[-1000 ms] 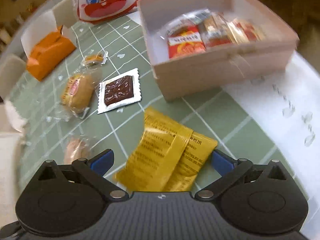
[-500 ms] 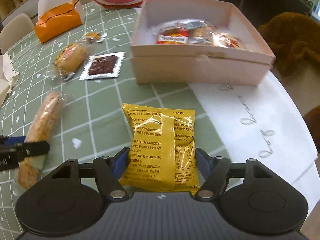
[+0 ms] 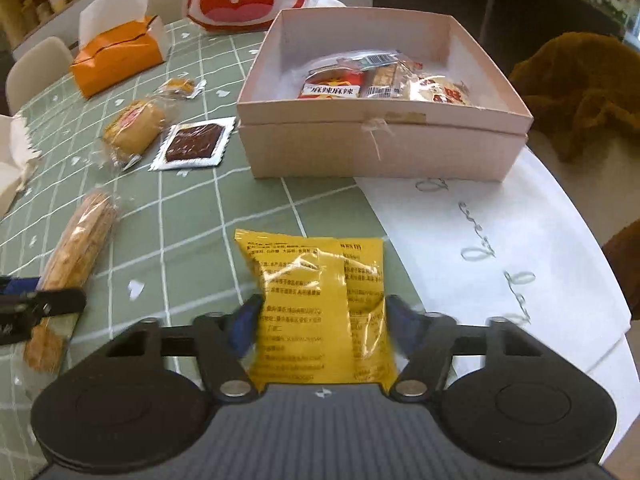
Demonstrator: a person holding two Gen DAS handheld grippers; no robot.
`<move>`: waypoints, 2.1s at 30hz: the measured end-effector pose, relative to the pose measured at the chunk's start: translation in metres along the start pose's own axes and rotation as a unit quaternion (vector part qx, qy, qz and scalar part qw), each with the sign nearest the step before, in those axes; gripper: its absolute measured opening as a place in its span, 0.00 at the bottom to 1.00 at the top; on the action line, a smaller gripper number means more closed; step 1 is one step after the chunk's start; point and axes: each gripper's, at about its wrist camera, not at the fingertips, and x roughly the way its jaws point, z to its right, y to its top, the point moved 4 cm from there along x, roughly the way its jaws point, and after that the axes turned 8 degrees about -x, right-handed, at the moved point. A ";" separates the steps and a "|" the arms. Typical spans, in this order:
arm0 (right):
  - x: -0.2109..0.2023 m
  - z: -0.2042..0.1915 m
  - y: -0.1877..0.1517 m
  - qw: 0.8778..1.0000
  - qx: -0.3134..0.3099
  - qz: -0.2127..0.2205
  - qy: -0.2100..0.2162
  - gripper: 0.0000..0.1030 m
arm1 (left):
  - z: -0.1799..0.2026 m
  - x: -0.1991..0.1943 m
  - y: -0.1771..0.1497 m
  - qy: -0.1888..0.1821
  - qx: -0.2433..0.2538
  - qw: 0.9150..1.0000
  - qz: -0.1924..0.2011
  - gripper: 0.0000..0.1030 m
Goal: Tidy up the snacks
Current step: 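Carry the wafer roll and yellow packet into the pink box and open both tools, then move the left tool to the round yellow bread packet and close on it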
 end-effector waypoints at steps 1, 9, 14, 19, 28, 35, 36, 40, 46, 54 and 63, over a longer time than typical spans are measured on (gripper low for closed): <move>-0.005 0.005 -0.004 1.000 0.008 -0.003 0.011 0.61 | 0.006 -0.005 -0.004 -0.008 0.007 1.000 -0.002 0.33; -0.112 0.059 0.024 0.996 0.009 0.083 0.012 0.58 | 0.104 -0.114 0.068 -0.131 0.070 0.980 0.133 0.33; -0.201 0.097 0.091 0.981 -0.006 0.195 -0.004 0.58 | 0.152 -0.130 0.138 -0.118 0.084 0.971 0.191 0.33; -0.227 0.127 0.127 0.971 -0.017 0.234 -0.033 0.58 | 0.174 -0.080 0.185 -0.148 0.022 0.978 0.144 0.34; -0.168 0.158 0.145 0.983 -0.006 0.185 -0.011 0.58 | 0.149 -0.009 0.209 -0.155 -0.041 0.982 0.099 0.35; -0.094 0.142 0.198 0.989 0.010 0.134 0.066 0.84 | 0.059 -0.002 0.198 -0.055 -0.077 0.991 0.095 0.35; -0.086 0.138 0.202 0.989 0.009 0.132 0.065 0.84 | 0.047 0.001 0.197 -0.044 -0.083 0.991 0.092 0.35; -0.062 0.131 0.202 0.991 0.015 0.114 0.072 0.84 | 0.005 0.015 0.195 -0.006 -0.104 0.991 0.085 0.35; -0.038 0.118 0.156 0.995 0.014 0.074 0.073 0.84 | -0.014 0.043 0.214 0.011 -0.116 0.989 0.096 0.35; -0.016 0.082 0.086 0.996 0.013 0.016 0.086 0.84 | -0.005 0.099 0.245 0.028 -0.091 0.992 0.087 0.35; 0.029 0.033 0.101 0.993 0.038 0.014 0.111 0.88 | -0.015 0.096 0.202 -0.017 0.003 1.000 0.023 0.27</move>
